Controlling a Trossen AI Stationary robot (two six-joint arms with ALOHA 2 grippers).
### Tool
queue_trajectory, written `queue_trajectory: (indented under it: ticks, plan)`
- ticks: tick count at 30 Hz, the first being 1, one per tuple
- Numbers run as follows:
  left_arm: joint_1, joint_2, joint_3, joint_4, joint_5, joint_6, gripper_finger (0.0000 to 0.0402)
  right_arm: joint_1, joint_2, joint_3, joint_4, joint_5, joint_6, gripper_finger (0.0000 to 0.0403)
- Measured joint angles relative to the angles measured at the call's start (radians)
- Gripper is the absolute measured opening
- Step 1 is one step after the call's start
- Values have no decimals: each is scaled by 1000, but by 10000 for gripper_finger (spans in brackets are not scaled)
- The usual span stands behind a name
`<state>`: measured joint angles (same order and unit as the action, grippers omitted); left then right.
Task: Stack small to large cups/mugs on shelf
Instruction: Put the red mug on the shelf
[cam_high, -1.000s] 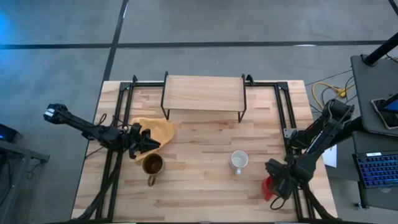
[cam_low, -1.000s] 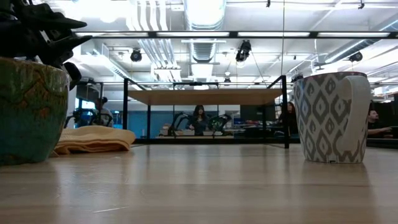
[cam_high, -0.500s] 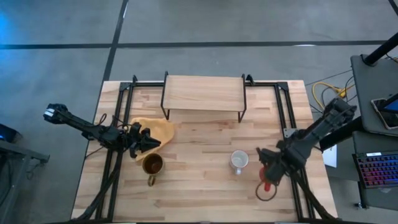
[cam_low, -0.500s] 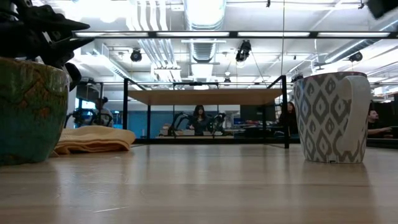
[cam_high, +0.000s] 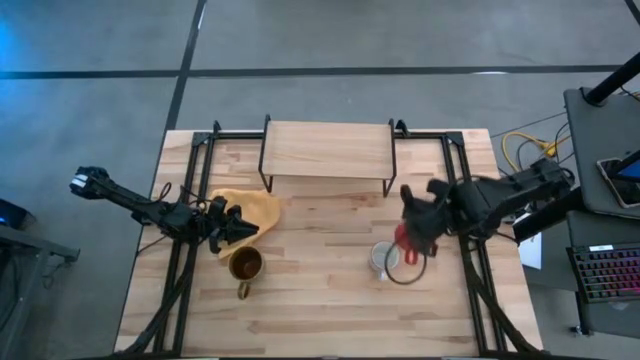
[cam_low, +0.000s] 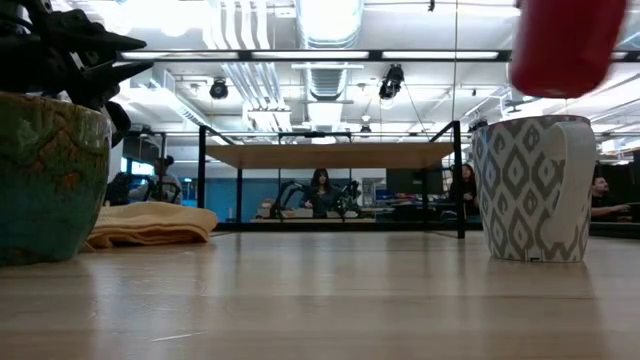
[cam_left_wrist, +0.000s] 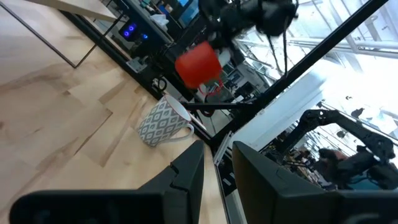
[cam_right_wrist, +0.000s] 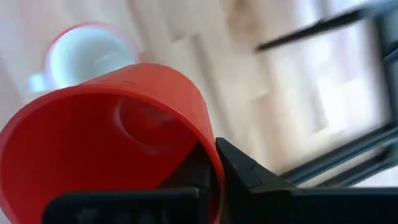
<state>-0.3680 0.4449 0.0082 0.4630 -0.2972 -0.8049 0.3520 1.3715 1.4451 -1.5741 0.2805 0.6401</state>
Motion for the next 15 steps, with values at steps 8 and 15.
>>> queue_trajectory:
  ticks: [8, 15]
  plan:
    - [0, 0, 0, 0, -32, 0, 70, -266, 92, 140, 22, 130, -408, 9]
    - [0, -2, 0, 0, -34, 0, 70, -526, 229, 367, 93, 67, -724, 9]
